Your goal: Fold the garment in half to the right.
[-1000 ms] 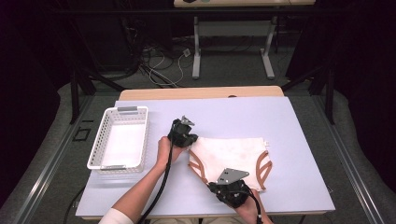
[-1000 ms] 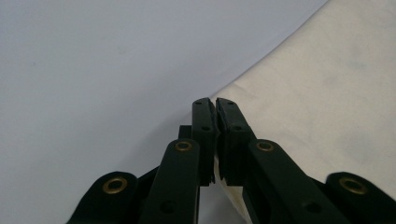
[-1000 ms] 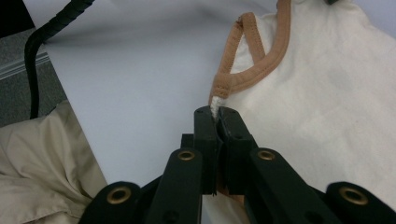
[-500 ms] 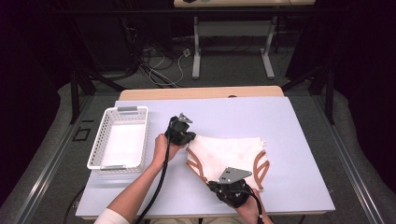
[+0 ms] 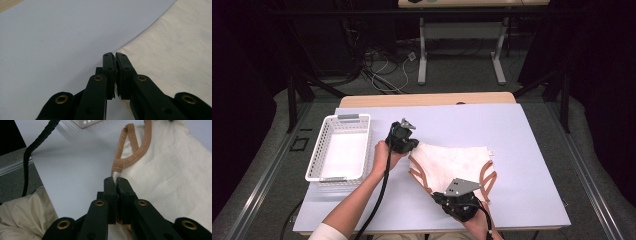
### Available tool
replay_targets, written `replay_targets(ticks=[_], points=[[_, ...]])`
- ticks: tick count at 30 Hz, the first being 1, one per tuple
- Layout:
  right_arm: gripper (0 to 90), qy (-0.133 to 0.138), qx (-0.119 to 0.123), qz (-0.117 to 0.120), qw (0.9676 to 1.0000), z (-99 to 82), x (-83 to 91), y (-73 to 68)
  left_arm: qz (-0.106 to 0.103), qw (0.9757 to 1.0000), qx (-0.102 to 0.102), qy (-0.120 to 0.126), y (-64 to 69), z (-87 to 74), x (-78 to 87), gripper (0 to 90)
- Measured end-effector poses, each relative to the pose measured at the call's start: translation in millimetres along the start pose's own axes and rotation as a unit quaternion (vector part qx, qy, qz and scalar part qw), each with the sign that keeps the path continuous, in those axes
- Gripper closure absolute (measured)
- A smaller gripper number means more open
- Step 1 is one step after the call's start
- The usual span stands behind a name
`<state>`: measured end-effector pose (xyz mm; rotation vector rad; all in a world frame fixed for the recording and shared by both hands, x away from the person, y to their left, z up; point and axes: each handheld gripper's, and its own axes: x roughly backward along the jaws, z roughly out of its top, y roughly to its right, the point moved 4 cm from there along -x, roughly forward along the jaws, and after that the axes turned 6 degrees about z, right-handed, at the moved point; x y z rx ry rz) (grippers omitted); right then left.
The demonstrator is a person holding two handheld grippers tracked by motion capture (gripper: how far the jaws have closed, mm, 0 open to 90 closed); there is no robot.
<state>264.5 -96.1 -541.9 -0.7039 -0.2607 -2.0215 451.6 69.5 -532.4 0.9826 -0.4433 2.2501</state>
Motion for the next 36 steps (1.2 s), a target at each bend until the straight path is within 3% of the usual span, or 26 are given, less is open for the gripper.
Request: replay_targets(ticks=[36], points=[[86.5,-0.002,0.012,0.025,0.9996,17.1,-27.7,-7.4,0.025,0.9994,0.002,-0.025,-25.3,-3.1,11.7,86.4]])
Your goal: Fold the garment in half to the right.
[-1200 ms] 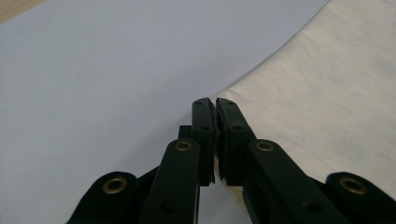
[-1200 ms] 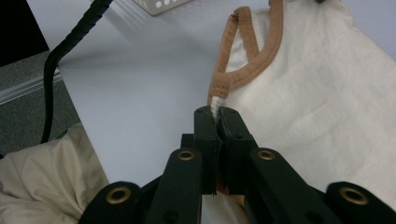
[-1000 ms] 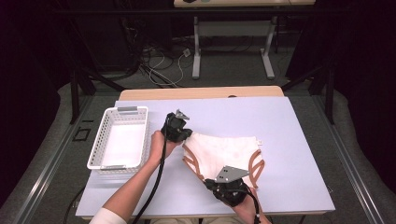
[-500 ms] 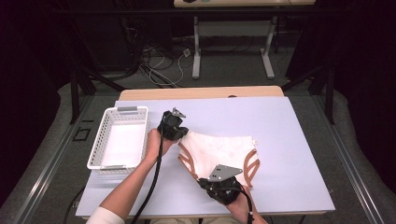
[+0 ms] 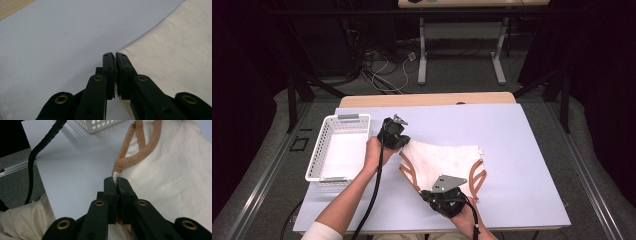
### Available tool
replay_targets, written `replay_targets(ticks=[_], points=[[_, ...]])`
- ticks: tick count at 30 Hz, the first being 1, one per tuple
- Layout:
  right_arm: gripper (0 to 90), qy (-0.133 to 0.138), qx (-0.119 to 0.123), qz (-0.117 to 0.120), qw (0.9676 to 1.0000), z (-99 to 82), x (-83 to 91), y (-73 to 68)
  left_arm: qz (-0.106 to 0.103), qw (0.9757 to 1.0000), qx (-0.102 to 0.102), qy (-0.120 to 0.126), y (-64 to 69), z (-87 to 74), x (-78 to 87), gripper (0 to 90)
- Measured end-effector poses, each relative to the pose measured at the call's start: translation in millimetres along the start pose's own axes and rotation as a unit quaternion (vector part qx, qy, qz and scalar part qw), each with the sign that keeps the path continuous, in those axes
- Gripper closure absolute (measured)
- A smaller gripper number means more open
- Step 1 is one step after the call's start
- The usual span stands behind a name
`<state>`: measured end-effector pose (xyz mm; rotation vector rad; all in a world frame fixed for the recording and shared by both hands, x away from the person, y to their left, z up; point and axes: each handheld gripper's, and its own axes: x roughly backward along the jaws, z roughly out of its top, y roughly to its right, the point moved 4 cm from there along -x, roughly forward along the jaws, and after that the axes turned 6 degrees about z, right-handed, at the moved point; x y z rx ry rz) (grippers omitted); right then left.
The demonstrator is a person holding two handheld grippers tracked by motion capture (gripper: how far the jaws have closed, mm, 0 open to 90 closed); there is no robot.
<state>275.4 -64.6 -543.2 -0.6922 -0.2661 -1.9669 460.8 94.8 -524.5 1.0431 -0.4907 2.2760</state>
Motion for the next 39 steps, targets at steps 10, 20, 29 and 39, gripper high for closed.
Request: replay_targets(ticks=[10,20,29,39], points=[[86.5,0.005,0.0,0.006,1.0,6.6,-5.1,-2.5,0.007,1.0,-0.003,-0.002,-7.0,3.7,6.9,86.3],[86.5,0.021,0.002,0.009,0.9997,15.7,-8.4,-3.5,0.023,0.9996,-0.007,-0.011,-17.2,6.8,16.6,86.3],[86.6,0.041,0.003,0.016,0.999,31.6,-15.0,-7.7,0.045,0.9987,-0.014,-0.017,-26.5,16.9,31.6,86.1],[86.5,0.051,0.014,0.013,0.9985,38.6,-19.8,-13.9,0.05,0.998,-0.02,-0.032,-31.4,25.2,36.8,85.8]])
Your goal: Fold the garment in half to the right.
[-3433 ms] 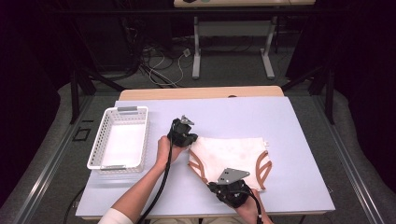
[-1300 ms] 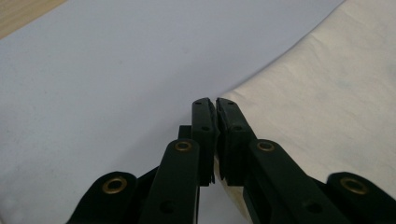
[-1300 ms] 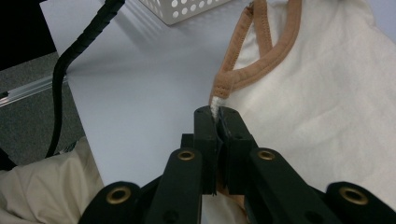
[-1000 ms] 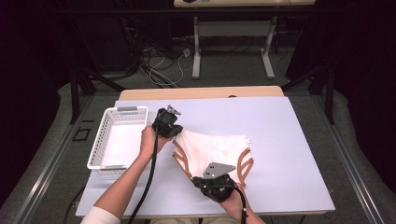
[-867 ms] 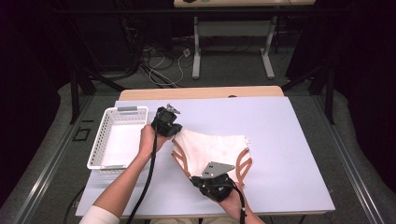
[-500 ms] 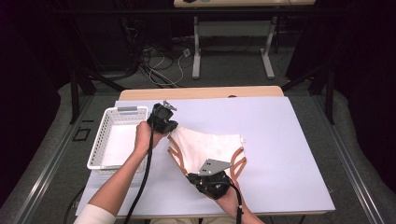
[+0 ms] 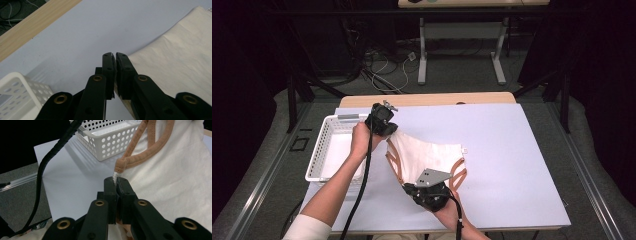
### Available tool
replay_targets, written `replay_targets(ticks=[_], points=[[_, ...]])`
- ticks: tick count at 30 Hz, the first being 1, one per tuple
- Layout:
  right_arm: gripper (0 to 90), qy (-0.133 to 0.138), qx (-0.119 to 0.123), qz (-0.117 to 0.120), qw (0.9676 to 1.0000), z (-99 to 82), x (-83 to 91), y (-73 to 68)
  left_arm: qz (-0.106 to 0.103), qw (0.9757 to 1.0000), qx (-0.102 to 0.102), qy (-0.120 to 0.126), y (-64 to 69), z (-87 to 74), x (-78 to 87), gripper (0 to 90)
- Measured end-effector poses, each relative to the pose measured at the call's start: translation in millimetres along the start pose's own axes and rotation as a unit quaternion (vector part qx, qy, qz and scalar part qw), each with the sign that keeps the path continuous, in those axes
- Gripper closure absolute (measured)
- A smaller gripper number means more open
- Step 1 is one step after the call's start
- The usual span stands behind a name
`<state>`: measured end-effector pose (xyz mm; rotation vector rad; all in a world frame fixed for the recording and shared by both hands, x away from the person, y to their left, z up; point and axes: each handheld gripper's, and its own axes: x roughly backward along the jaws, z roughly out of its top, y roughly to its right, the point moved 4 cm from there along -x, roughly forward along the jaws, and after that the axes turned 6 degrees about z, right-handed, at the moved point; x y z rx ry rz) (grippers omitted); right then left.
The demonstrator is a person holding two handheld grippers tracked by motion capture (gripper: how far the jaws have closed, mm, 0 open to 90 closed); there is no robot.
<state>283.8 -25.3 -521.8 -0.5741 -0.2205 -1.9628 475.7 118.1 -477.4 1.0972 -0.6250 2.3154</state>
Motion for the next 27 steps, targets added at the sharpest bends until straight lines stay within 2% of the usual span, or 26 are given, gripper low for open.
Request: replay_targets(ticks=[9,27], points=[[86.5,0.002,0.004,-0.014,0.9999,-0.7,7.3,-0.3,-0.005,1.0,-0.007,0.001,12.7,14.3,-5.0,85.9],[86.1,-0.004,-0.017,-0.045,0.9988,-16.0,31.9,10.9,-0.017,0.9993,-0.018,0.027,50.0,45.9,-22.6,85.6]])
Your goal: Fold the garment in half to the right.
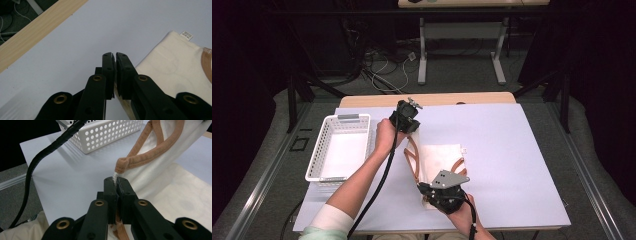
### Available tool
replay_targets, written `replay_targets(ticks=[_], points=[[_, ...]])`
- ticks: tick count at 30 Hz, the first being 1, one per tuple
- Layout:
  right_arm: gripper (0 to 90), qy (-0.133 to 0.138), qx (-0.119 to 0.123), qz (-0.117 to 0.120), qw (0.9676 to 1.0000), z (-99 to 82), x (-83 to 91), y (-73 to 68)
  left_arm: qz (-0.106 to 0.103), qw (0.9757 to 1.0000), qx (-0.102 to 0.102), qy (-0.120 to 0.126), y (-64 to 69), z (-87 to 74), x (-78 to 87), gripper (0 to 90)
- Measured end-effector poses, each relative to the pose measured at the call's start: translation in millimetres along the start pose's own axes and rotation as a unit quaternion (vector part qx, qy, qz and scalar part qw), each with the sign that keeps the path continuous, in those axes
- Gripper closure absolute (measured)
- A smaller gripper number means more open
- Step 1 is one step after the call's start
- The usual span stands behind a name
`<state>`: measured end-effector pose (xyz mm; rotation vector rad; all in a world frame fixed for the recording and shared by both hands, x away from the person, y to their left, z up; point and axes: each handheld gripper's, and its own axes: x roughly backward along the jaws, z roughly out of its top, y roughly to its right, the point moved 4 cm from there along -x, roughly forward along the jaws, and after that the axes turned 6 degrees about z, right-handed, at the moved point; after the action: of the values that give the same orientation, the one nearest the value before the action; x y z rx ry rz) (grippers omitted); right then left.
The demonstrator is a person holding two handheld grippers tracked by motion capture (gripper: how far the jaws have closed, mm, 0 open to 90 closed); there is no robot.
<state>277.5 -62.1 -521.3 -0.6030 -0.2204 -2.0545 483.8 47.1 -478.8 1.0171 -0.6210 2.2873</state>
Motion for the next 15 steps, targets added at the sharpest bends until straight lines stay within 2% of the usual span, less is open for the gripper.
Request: replay_targets(ticks=[5,15], points=[[86.1,-0.008,-0.002,-0.008,0.9999,-5.7,5.8,4.2,-0.006,0.9999,0.002,0.009,11.9,5.9,-9.8,85.6],[86.0,-0.028,-0.009,-0.012,0.9995,-19.3,12.6,8.9,-0.022,0.9995,-0.008,0.019,37.3,11.0,-30.8,85.6]])
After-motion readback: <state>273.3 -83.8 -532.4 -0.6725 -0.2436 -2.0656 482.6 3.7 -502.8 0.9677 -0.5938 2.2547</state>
